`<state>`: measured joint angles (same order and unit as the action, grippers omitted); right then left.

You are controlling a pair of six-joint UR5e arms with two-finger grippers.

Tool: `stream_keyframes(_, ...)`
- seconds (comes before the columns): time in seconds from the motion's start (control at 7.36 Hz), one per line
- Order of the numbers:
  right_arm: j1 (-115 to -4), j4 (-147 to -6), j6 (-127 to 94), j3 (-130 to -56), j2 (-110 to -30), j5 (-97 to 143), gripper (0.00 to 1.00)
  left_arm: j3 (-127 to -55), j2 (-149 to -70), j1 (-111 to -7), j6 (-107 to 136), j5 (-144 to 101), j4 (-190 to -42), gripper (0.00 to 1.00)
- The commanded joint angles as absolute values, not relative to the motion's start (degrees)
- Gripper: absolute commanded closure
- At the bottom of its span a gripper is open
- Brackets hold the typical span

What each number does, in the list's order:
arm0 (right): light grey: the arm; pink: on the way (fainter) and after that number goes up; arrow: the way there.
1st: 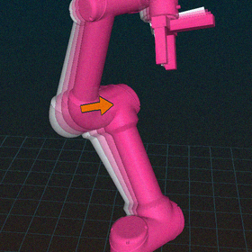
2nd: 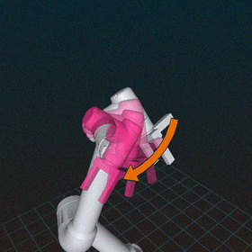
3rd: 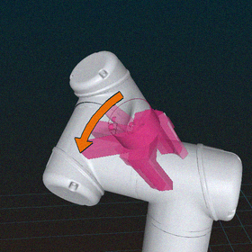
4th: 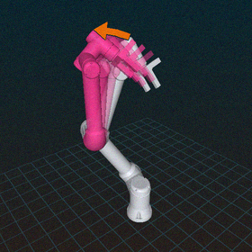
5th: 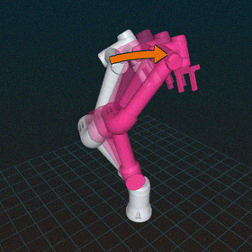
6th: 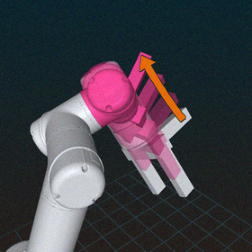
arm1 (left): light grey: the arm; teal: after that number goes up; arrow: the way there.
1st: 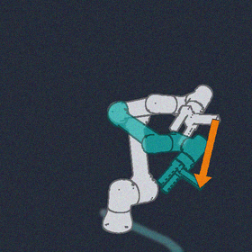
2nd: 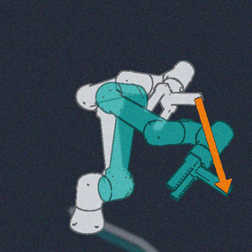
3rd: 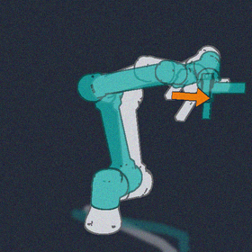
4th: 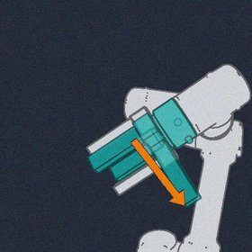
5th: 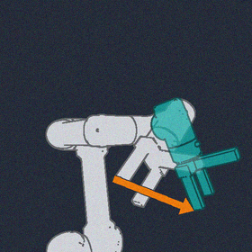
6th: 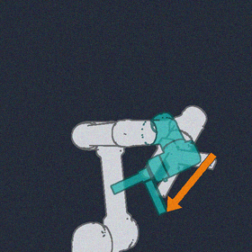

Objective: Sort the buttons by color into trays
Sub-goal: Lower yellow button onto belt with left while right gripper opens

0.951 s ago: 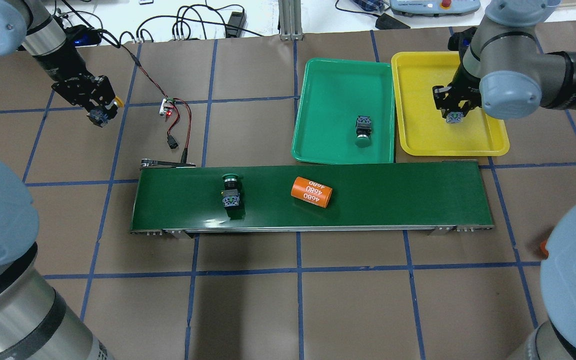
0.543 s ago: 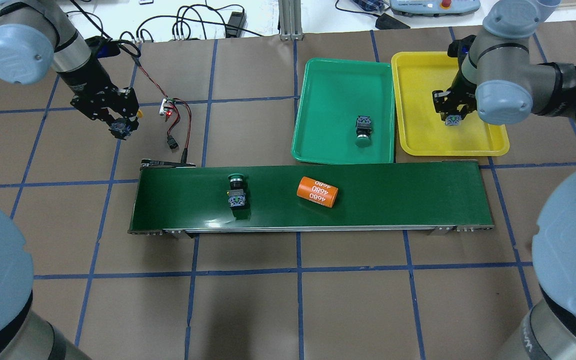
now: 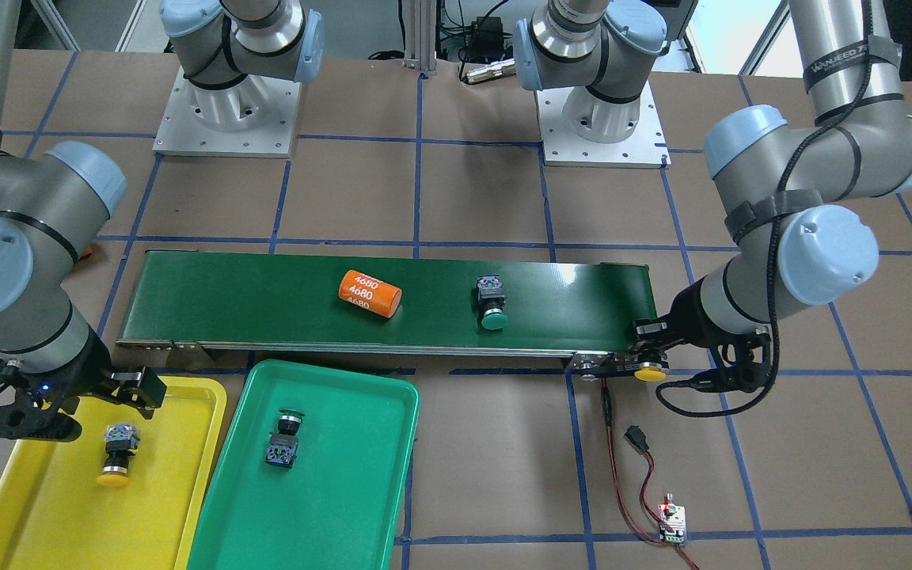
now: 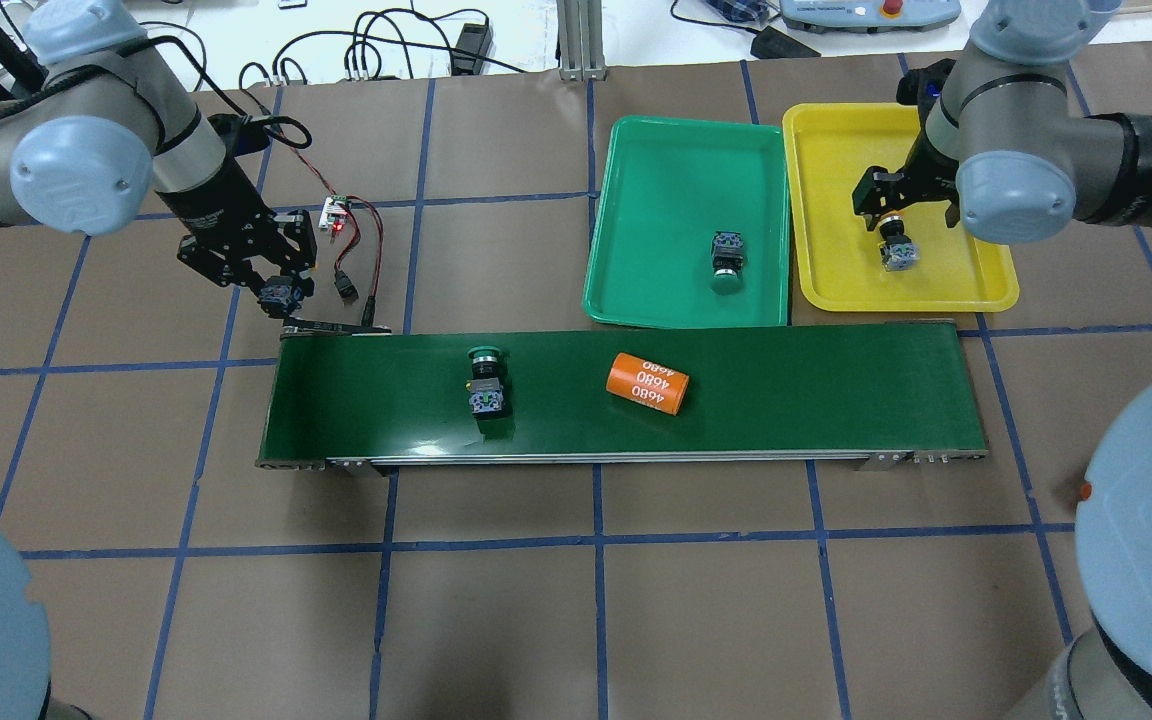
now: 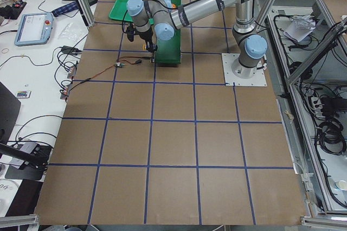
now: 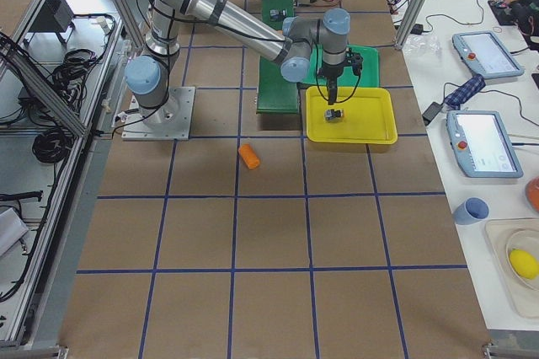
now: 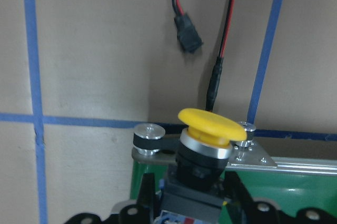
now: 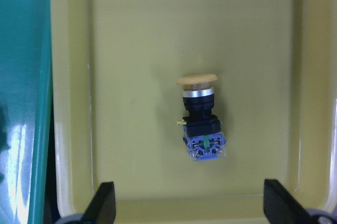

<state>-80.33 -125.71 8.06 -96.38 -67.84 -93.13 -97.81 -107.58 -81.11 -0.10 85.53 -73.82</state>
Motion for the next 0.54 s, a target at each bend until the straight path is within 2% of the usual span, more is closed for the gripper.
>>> stream_keyframes(0.0, -81.56, -123.41, 8.00, -96.94, -70.39, -93.34, 0.00, -103.60, -103.90, -84.46, 0.98, 86.13, -71.37, 1.00)
stream_keyframes(0.41, -81.65, -119.18, 7.56, -97.12, -73.81, -93.25, 0.00, -108.35, -100.47, -84.46, 1.49, 86.22, -71.37, 1.00)
